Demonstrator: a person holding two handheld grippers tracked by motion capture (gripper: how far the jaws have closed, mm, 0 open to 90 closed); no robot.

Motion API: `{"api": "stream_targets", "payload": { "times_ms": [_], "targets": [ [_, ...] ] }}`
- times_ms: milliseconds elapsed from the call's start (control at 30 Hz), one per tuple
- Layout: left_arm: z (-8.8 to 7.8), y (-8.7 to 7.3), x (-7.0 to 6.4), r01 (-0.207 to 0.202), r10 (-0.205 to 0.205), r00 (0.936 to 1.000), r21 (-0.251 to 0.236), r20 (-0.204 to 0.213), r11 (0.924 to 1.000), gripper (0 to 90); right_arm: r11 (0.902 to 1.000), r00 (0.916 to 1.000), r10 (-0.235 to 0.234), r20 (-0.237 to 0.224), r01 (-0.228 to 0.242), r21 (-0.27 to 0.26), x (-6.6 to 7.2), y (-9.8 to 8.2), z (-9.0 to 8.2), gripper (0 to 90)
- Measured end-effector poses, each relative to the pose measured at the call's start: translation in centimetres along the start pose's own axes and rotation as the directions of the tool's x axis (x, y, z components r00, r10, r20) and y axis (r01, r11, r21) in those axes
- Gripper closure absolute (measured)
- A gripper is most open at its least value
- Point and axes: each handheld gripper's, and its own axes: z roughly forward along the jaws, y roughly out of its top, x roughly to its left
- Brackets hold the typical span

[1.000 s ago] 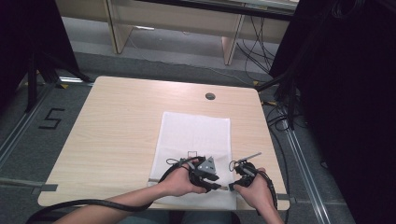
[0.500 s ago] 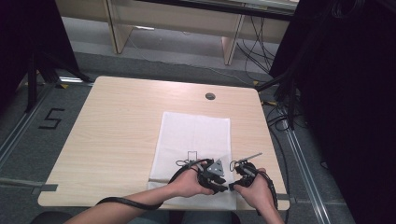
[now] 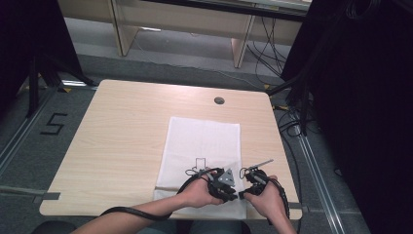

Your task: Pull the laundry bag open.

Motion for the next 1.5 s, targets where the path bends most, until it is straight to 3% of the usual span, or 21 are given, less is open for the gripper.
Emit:
{"api": "stream_targets", "payload": {
  "times_ms": [167, 533, 567, 633, 667, 700, 767, 867, 1033, 1500],
  "targets": [
    [-0.1, 0.2, -0.1, -0.015, 0.015, 0.9999, 0.014, -0.002, 0.9998, 80.5, 1.0000, 1.0000, 0.002, 0.002, -0.002, -0.002, 0.0, 0.0, 0.0, 90.0],
    [-0.3, 0.6, -0.1, 0.017, -0.017, 0.9998, 0.020, 0.013, 0.9997, 84.0, 1.0000, 1.0000, 0.000, -0.001, 0.000, 0.000, 0.0, 0.0, 0.0, 90.0],
    [-0.4, 0.7, -0.1, 0.018, -0.019, 0.9998, 0.019, 0.012, 0.9997, 84.3, 0.9997, 0.9998, -0.020, -0.002, 0.020, -0.010, 0.0, 0.0, 0.0, 90.0],
    [-0.4, 0.7, 0.0, 0.024, -0.025, 0.9996, 0.018, 0.016, 0.9995, 84.4, 1.0000, 0.9999, -0.010, 0.003, 0.010, -0.001, 0.1, 0.0, 0.0, 90.0],
    [-0.4, 0.7, 0.0, 0.026, -0.026, 0.9995, 0.016, 0.015, 0.9995, 84.5, 0.9991, 0.9989, -0.043, 0.016, 0.043, 0.002, -0.1, 0.0, 0.0, 90.0],
    [-0.5, 0.7, 0.0, 0.030, -0.030, 0.9994, 0.019, 0.018, 0.9994, 87.2, 0.9987, 0.9980, -0.050, 0.037, 0.050, 0.011, -0.1, -0.1, 0.0, 90.0],
    [-0.7, 0.7, 0.1, 0.034, -0.035, 0.9990, 0.024, 0.028, 0.9991, 87.3, 0.9981, 0.9976, -0.061, 0.032, 0.060, 0.014, -0.2, 0.0, 0.0, 90.0],
    [-0.9, 0.6, 0.1, 0.023, -0.024, 0.9994, 0.028, 0.026, 0.9993, 87.3, 0.9990, 0.9987, -0.043, 0.026, 0.043, 0.015, -0.2, 0.0, 0.0, 90.0],
    [-0.8, 0.4, 0.1, 0.057, -0.057, 0.9978, 0.021, 0.033, 0.9982, 87.2, 0.9990, 0.9986, -0.042, 0.032, 0.042, 0.018, -0.2, 0.0, 0.0, 90.0],
    [-1.2, 0.3, 0.1, 0.035, -0.035, 0.9989, 0.024, 0.031, 0.9991, 87.3, 0.9988, 0.9984, -0.046, 0.032, 0.046, 0.017, -0.2, 0.0, 0.0, 90.0]
  ]
}}
